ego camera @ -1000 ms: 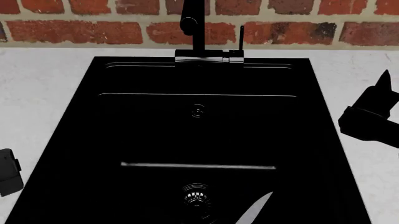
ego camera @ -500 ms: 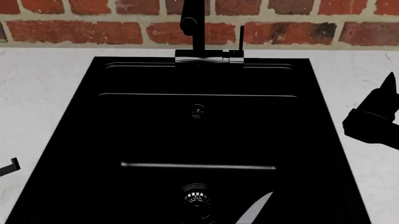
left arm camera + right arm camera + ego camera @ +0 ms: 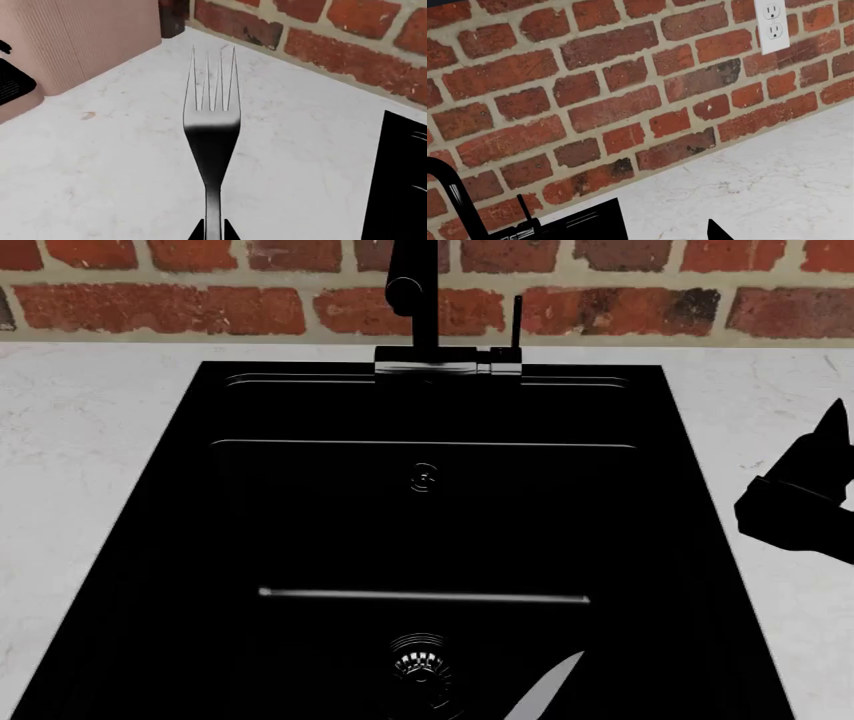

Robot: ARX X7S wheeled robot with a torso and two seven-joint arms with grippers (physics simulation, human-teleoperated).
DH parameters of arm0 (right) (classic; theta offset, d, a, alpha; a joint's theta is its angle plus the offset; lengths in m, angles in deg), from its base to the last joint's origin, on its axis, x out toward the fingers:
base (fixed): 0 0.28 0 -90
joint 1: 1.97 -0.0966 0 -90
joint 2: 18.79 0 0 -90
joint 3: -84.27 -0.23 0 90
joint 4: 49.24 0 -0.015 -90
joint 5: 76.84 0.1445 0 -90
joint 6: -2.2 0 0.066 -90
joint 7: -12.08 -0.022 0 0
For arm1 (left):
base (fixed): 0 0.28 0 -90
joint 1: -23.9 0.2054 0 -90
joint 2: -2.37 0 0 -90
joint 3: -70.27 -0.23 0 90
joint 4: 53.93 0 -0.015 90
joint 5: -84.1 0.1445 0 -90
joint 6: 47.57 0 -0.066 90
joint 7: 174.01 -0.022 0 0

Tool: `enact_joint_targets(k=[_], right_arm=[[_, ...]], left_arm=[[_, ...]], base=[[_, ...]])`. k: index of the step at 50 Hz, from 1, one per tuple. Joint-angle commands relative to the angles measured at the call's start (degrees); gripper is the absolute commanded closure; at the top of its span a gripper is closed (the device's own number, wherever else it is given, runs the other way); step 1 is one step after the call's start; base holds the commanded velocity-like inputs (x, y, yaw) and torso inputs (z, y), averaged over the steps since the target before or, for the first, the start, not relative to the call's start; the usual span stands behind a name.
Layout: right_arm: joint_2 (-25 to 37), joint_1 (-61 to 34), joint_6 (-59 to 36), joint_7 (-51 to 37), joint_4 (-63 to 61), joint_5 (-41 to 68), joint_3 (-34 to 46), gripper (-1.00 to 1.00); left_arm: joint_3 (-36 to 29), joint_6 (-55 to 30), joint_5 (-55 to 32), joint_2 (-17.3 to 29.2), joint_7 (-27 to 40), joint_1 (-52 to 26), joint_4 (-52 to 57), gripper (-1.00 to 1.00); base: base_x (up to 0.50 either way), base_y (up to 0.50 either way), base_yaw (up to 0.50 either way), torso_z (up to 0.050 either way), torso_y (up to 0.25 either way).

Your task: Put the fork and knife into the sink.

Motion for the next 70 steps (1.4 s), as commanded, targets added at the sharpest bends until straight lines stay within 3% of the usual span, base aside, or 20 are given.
enact_joint_targets(k=[1, 14, 37, 60, 70], right_arm=[[0.0, 0.0, 0.1, -0.1, 0.1, 0.1, 0.1, -1.0], [0.0, -0.5, 0.5, 0.5, 0.3, -0.3, 0.9, -1.0], [0.1, 0.1, 1.2, 0.9, 0.4, -0.4, 0.8, -1.0], [0.2, 0.7, 1.3, 0.3, -0.4, 0.2, 0.5, -1.0], [0.1, 1.5, 1.9, 0.5, -0.5, -0.1, 0.4, -1.0]], left_arm=[[1.7, -6.4, 3.2, -1.6, 0.2, -14.6, -0.2, 1.0], [-3.1, -13.5, 1.4, -12.8, -14.1, -16.2, -3.7, 1.0], [-7.7, -10.1, 5.8, -32.7, -35.3, -11.9, -19.5, 1.0], [-20.3, -13.9, 17.4, -43.1, -50.9, -10.3, -38.9, 1.0], [-22.1, -14.2, 18.2, -45.9, -52.8, -8.3, -46.2, 1.0]], base=[[0.0, 0.0, 0.0, 0.0, 0.0], [0.0, 0.0, 0.0, 0.0, 0.0], [0.0, 0.0, 0.0, 0.0, 0.0], [0.0, 0.0, 0.0, 0.0, 0.0], [0.0, 0.0, 0.0, 0.0, 0.0]])
